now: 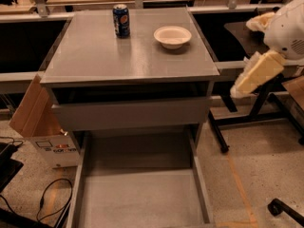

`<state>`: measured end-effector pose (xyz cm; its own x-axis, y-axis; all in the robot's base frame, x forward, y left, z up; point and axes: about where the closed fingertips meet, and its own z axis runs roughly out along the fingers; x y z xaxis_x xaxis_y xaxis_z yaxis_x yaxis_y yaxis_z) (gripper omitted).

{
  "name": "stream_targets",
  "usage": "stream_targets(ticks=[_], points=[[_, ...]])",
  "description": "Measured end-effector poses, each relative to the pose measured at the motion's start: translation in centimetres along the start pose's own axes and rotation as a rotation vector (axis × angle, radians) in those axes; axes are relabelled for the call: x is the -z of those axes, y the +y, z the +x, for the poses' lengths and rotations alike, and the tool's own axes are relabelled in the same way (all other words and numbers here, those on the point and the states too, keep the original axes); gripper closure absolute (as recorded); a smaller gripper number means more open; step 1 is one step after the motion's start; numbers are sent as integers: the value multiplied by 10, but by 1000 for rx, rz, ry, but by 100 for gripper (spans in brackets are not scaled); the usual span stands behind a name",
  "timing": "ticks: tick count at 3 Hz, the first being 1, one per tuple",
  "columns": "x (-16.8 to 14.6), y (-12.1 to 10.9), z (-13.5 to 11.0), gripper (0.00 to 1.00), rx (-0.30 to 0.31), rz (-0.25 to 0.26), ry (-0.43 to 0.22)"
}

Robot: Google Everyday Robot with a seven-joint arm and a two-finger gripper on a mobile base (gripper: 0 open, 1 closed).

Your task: Place pepsi can into middle drawer

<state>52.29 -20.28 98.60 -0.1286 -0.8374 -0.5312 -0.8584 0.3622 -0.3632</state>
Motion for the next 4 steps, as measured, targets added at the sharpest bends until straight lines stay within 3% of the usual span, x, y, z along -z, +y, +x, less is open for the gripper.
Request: stream_targets(ticks=[1, 2, 3, 4], points=[[-40, -72, -46, 0, -59, 105, -357], [-53, -137, -82, 0, -120, 223, -602], [-52, -155, -83, 0, -144, 275, -628], [-52, -155, -83, 0, -144, 275, -628]])
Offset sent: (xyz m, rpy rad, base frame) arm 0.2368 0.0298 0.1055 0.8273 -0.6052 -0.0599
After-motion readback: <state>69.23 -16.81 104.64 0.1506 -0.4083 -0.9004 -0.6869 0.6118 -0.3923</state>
